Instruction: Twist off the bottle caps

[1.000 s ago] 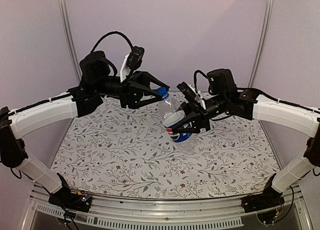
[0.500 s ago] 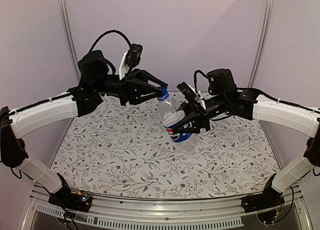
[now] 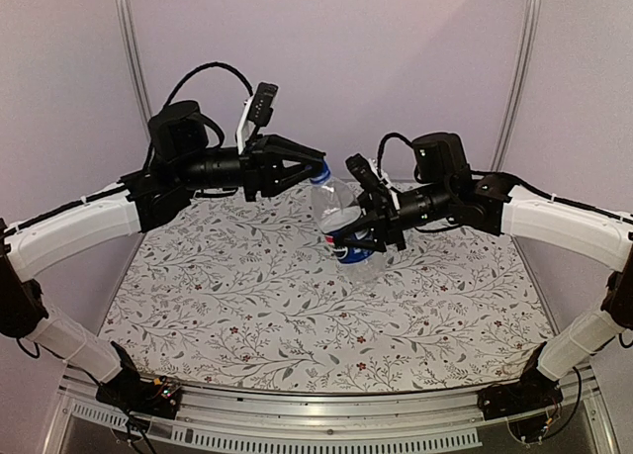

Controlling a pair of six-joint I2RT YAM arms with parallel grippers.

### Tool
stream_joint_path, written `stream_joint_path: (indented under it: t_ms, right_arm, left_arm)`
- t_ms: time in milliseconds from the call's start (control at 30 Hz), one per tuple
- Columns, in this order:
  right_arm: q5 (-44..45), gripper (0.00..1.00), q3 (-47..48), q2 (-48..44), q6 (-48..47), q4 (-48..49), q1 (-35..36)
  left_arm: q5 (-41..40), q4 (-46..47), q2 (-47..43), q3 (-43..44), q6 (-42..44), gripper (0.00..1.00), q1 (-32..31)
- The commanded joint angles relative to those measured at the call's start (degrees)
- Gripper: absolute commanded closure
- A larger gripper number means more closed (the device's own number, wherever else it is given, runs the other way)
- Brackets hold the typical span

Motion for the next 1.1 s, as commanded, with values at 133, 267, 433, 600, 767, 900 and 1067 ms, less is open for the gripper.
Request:
stream_joint_path:
  t_ms: [133, 267, 433, 600, 767, 900, 1067]
  right_arm:
    - [13.9, 0.61, 1.8, 0.4, 3.4, -0.5, -0.1]
    - [13.5, 0.61, 1.4, 0.6, 3.3, -0.3, -0.1]
    - [11.5, 0.61, 0.6, 0.4, 2.9, -0.1, -0.1]
    - [8.9, 0.61, 0.2, 0.0, 2.4, 0.1, -0.1]
    - [5.4, 0.61, 0.1, 0.0, 1.7, -0.1, -0.1]
    - [0.6, 0.60, -0.1, -0.2, 0.7, -0.5, -0.1]
    - [-6.8, 0.60, 0.2, -0.1, -0.6, -0.6, -0.1]
  left_arm:
    - [-39.8, -11.1, -3.5, 1.0, -4.6, 0.90, -7.4]
    - [-43.6, -12.9, -3.2, 1.7, -5.7, 0.85, -8.5]
    - [-41.6, -12.2, -3.5, 1.9, -4.7, 0.74, -8.4]
    - [-37.3, -10.2, -4.1, 2.5, -2.4, 0.50, -7.9]
    - [-33.2, -10.1, -4.5, 3.1, -0.6, 0.25, -6.6]
    - [-22.9, -9.7, -4.4, 3.4, 1.1, 0.15, -4.2]
    - [-3.7, -4.3, -4.1, 0.9, 1.7, 0.14, -1.1]
